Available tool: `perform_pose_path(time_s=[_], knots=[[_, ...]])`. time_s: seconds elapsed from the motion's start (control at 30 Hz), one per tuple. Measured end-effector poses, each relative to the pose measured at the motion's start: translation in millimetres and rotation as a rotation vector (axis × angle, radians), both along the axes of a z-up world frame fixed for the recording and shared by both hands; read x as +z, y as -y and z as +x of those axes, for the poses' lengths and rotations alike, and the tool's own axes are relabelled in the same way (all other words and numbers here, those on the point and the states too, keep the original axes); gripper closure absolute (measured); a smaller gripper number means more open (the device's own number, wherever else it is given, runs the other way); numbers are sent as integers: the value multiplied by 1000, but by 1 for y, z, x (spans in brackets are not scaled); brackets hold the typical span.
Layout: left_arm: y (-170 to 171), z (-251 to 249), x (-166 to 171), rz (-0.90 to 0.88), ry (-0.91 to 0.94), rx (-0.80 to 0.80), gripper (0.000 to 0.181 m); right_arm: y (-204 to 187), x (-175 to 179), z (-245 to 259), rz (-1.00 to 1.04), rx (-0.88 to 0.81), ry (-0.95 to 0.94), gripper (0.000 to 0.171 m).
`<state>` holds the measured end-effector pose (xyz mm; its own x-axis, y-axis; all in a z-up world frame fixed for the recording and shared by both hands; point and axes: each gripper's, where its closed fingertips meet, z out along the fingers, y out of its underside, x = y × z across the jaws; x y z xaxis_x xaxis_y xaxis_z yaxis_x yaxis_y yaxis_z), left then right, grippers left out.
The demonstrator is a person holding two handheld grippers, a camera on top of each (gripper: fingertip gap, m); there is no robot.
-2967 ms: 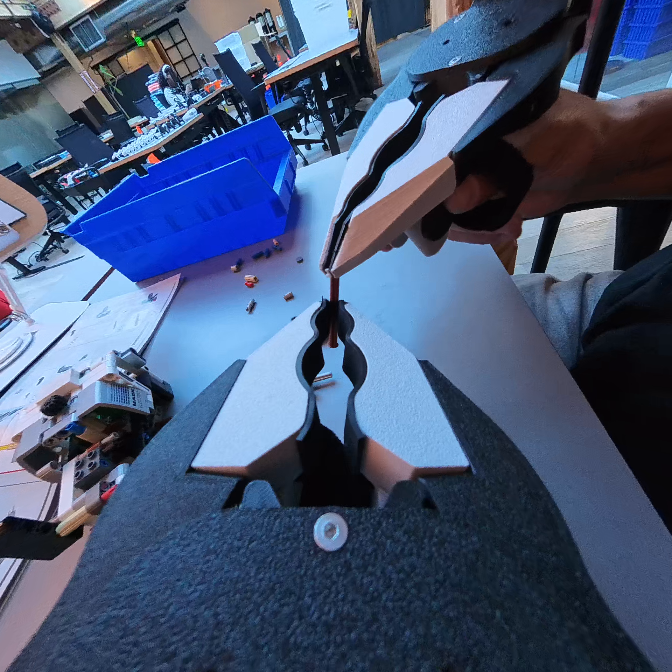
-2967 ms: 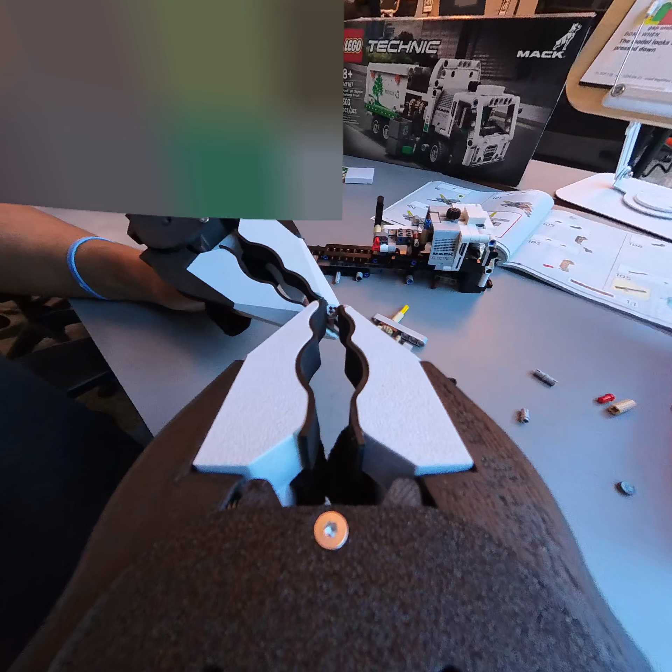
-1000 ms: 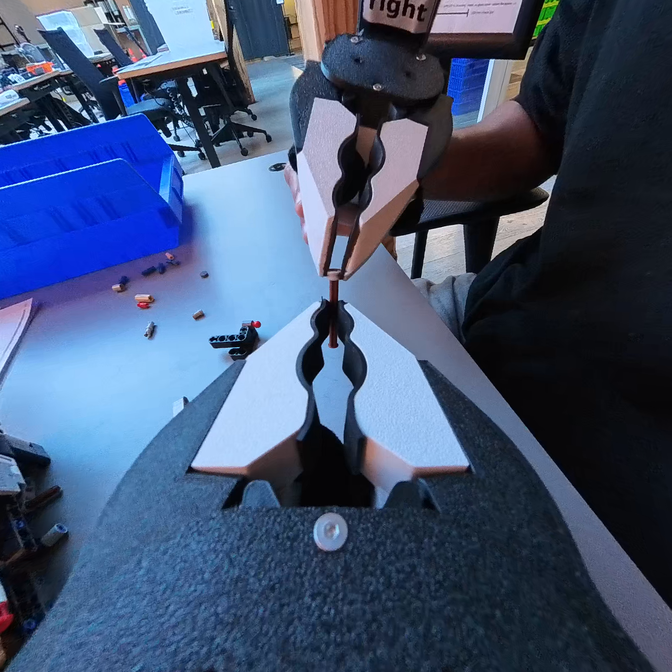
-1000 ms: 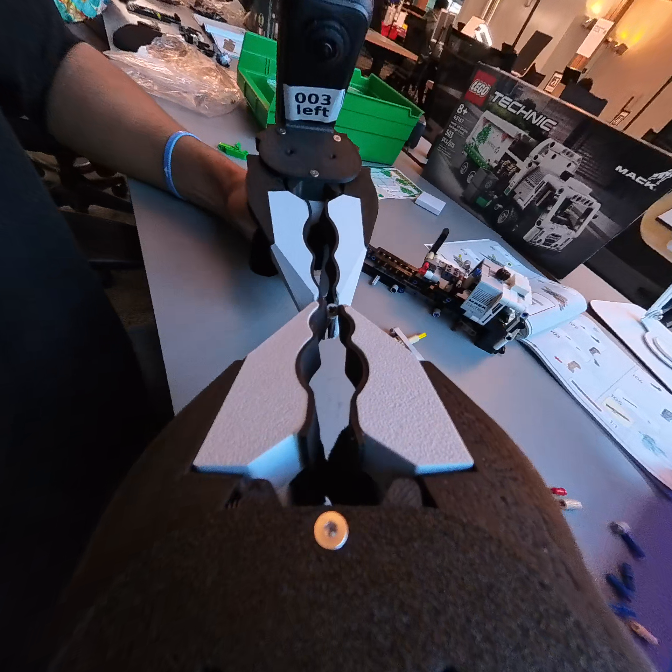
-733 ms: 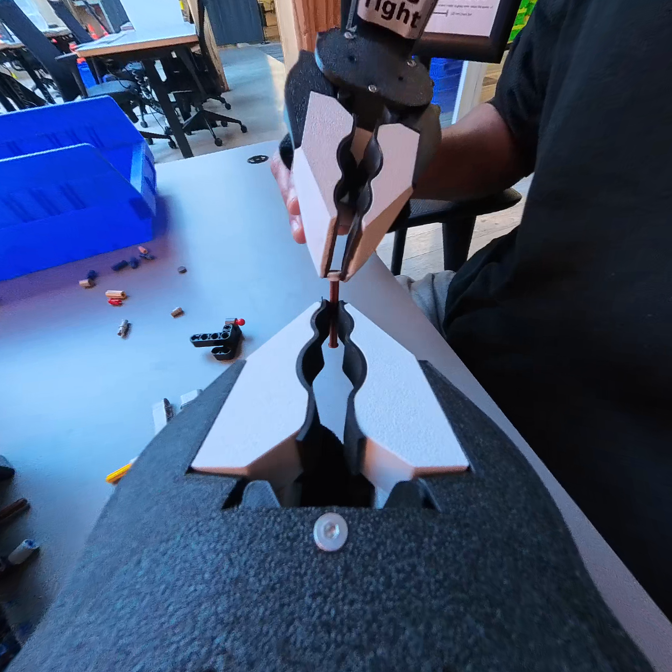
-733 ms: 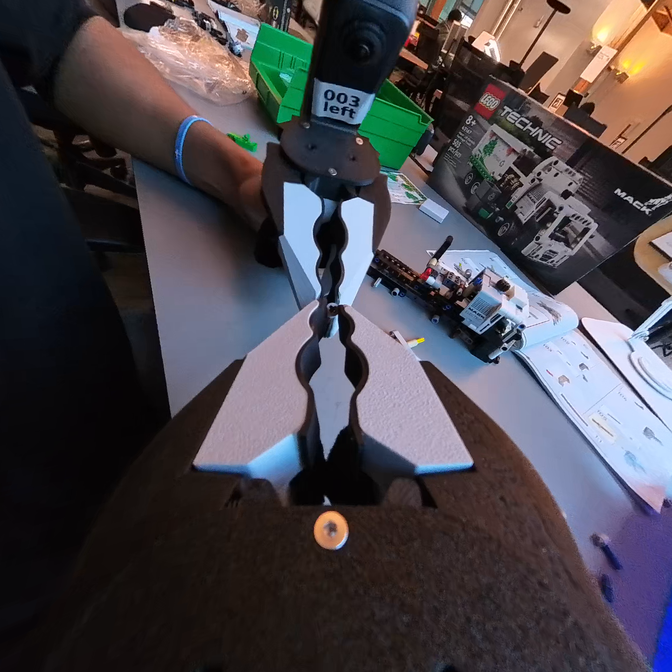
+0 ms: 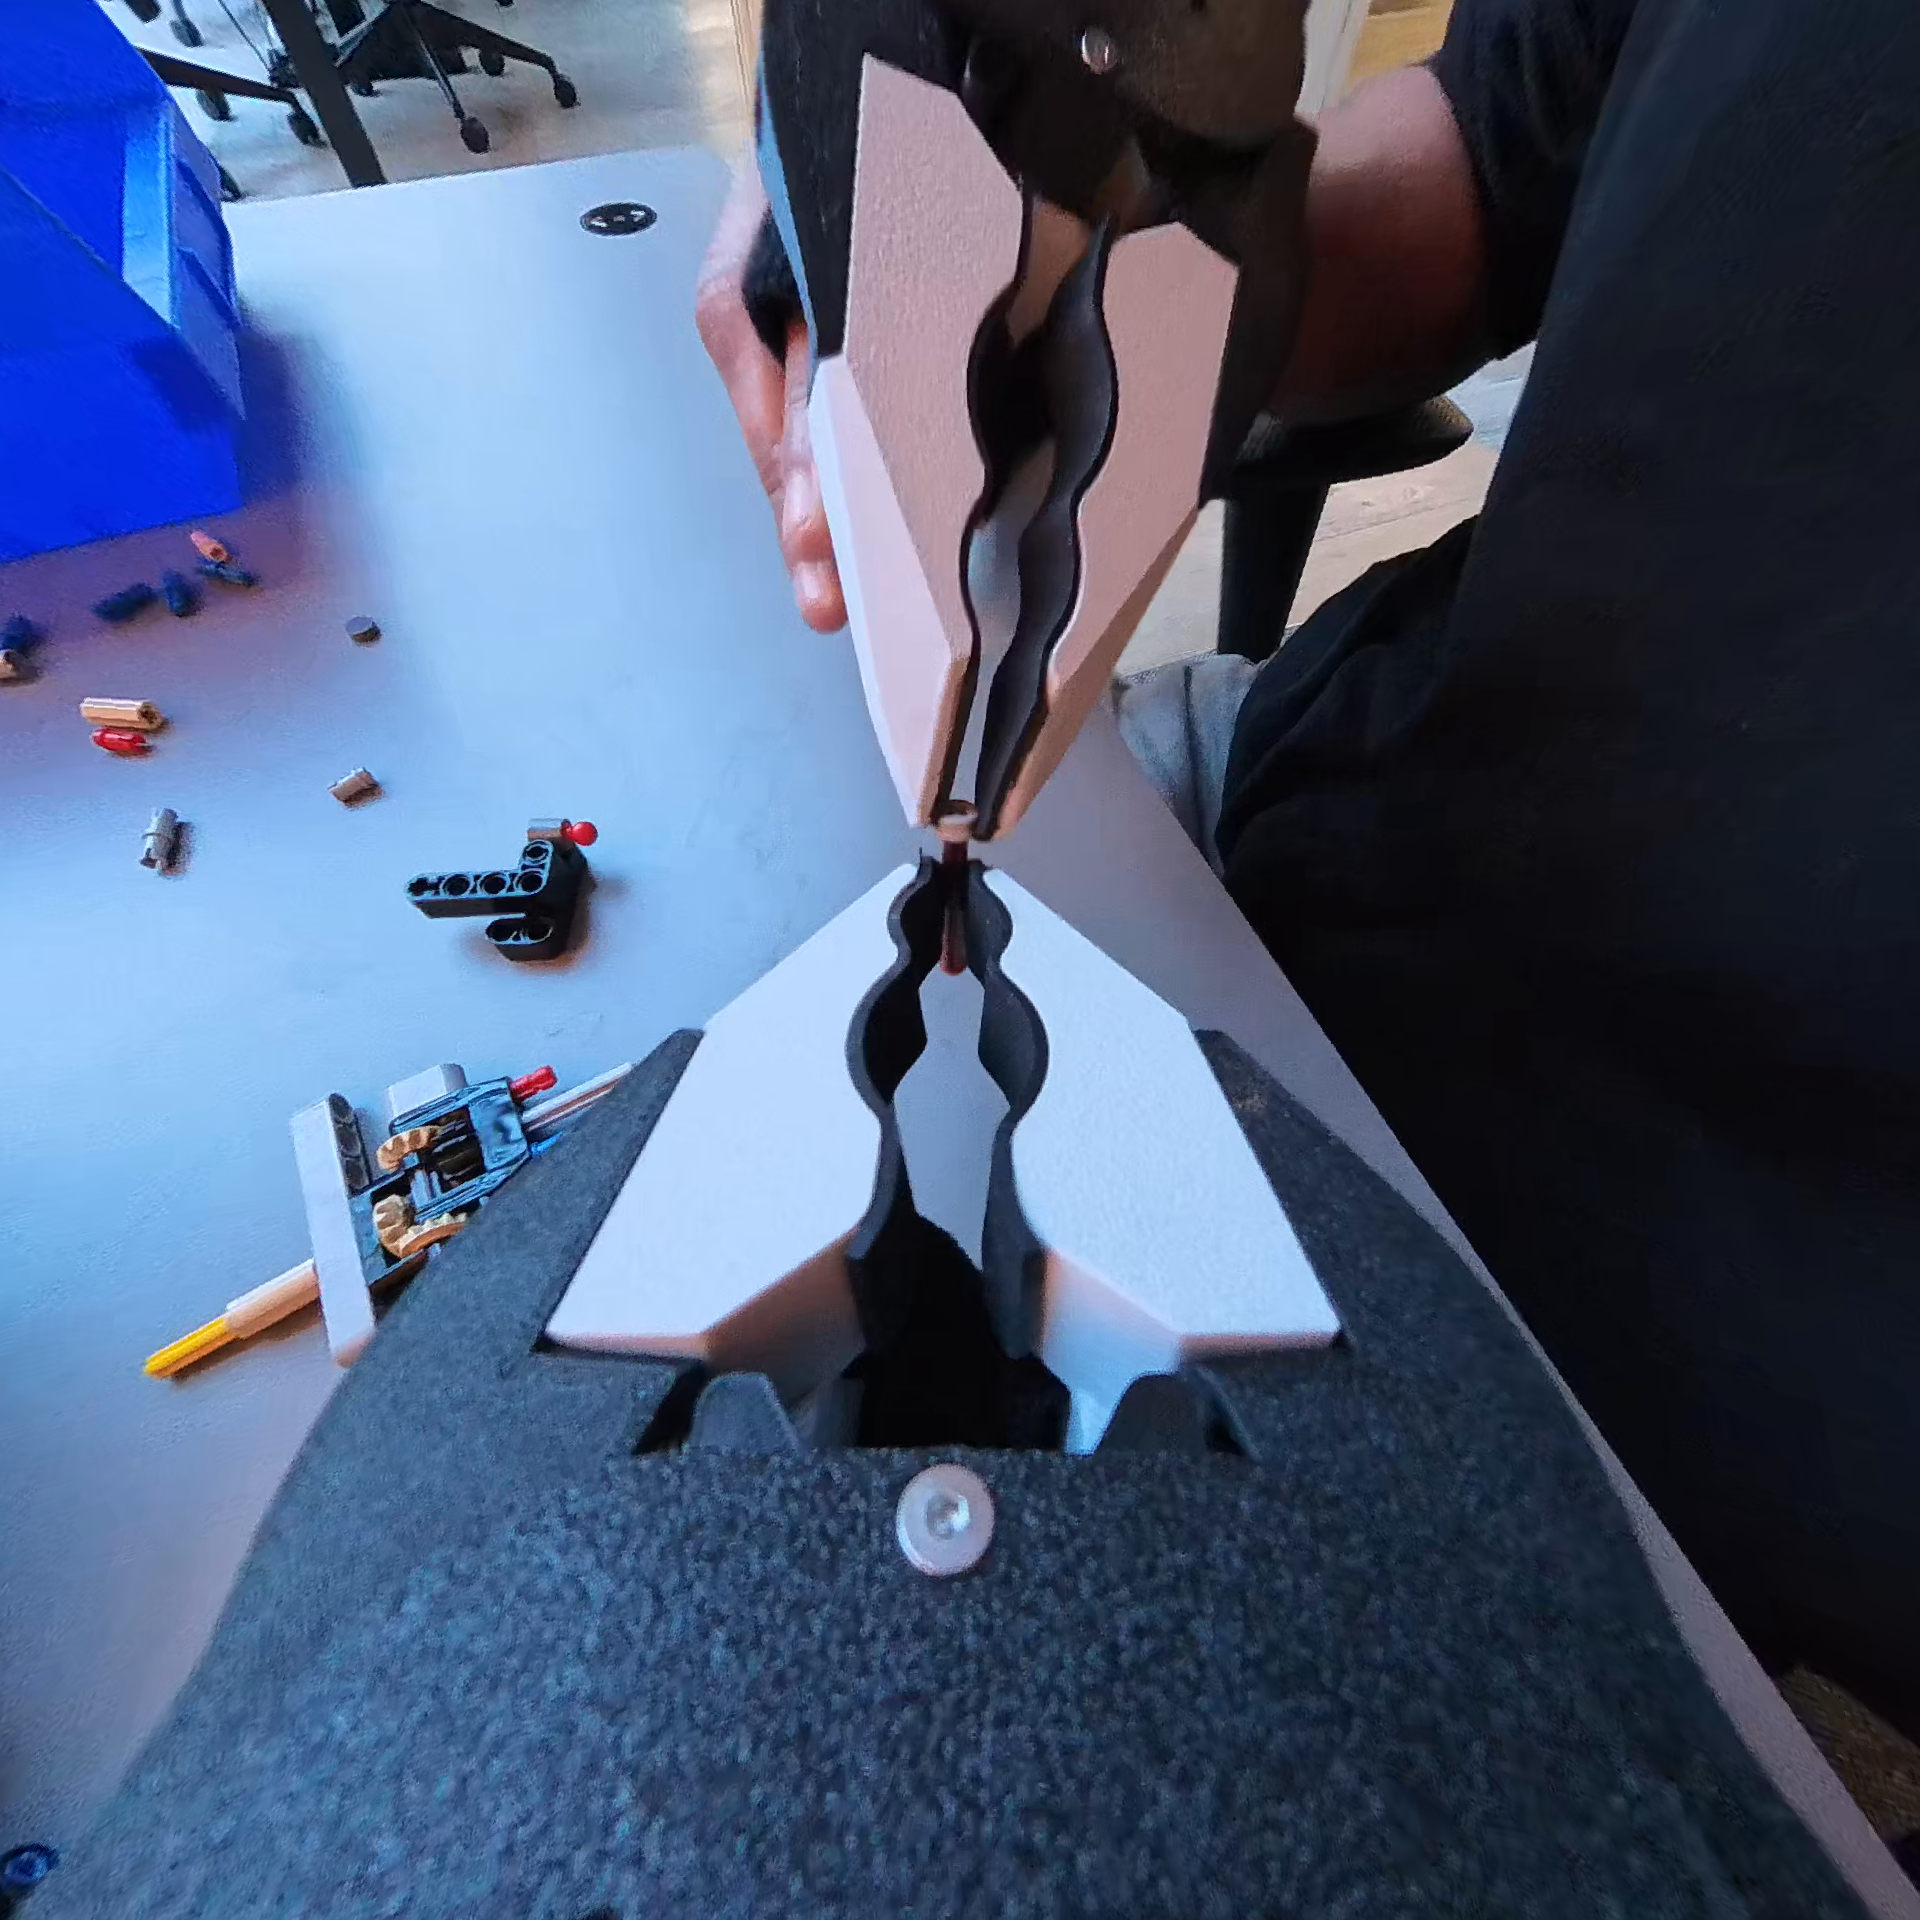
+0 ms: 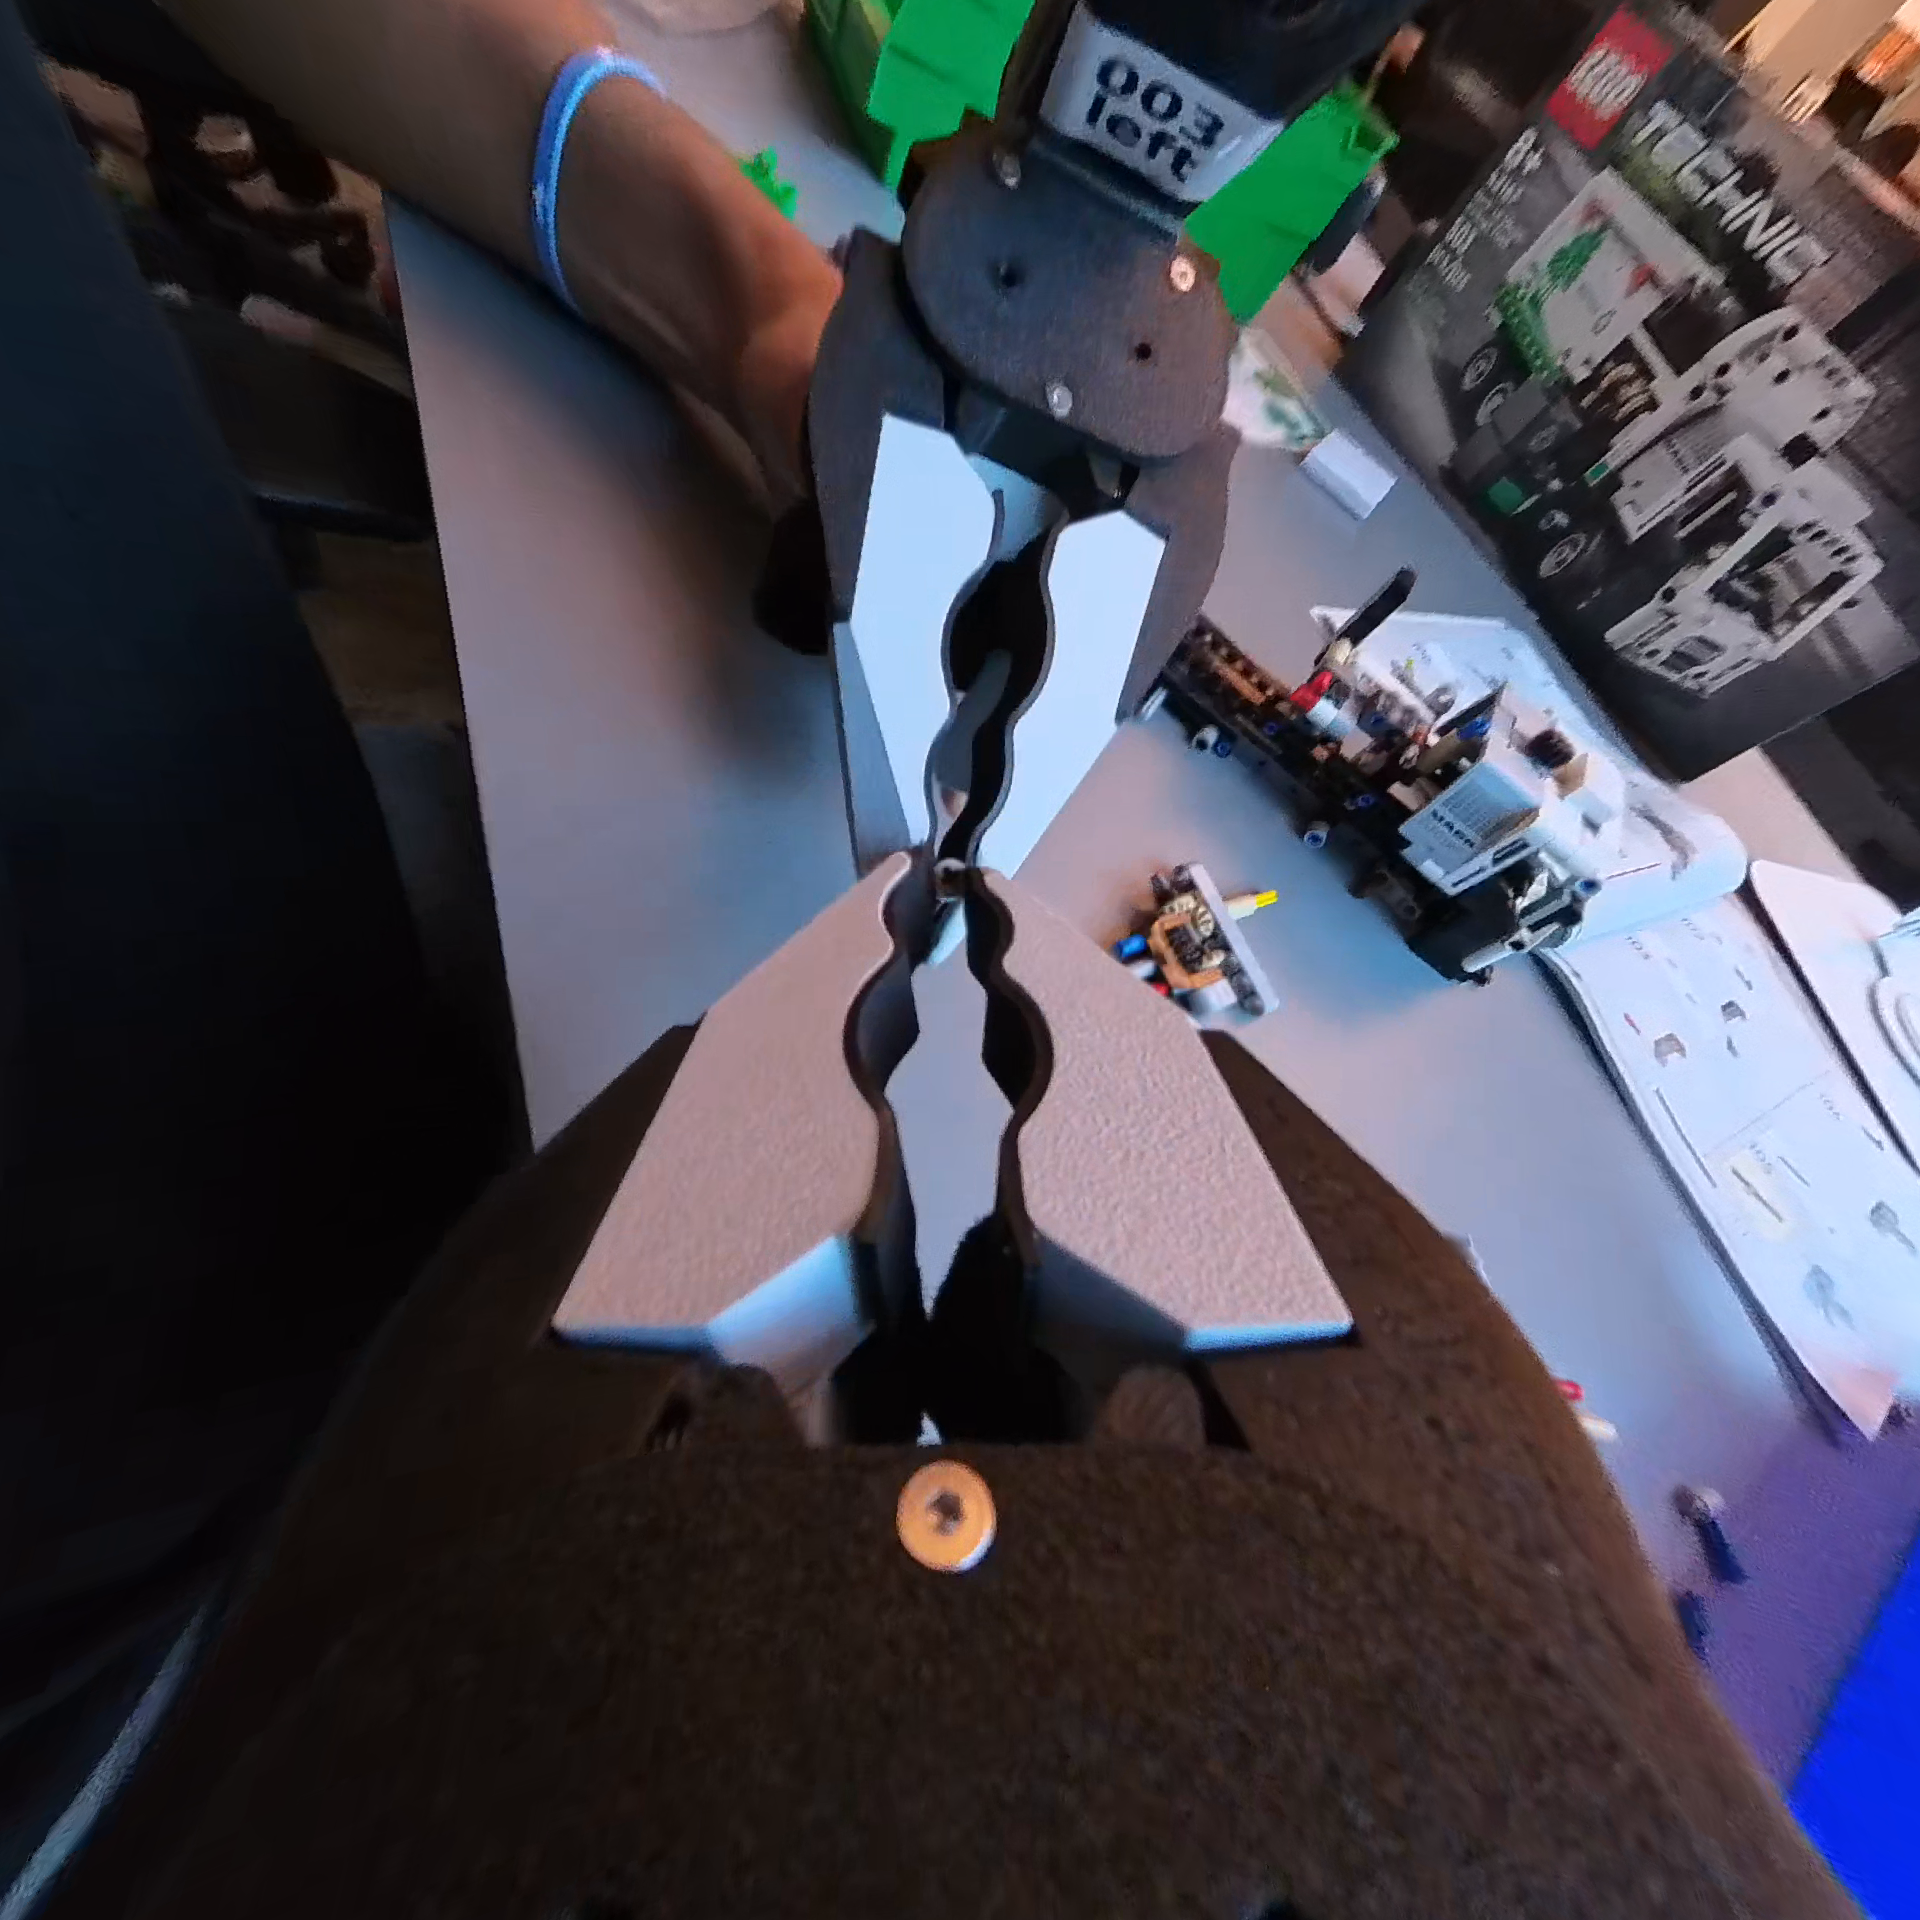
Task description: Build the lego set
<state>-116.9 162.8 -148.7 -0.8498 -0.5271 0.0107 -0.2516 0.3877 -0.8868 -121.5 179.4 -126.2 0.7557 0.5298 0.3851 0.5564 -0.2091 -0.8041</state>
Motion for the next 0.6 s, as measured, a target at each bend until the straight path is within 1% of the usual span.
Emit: perform_pose_path(time_s=[0.13, 0.37, 0.47, 0.6], knots=[[3, -1, -10, 74, -4, -10, 181, 7, -10, -1, -113, 18, 42, 166], [7, -3, -26, 158, -61, -34, 181, 13, -26, -1, -230, 55, 33, 166], [7, -3, -28, 163, -80, -38, 180, 13, -29, 0, -260, 60, 61, 166], [6, -3, -28, 158, -88, -36, 180, 12, -29, 0, -276, 74, 49, 166]])
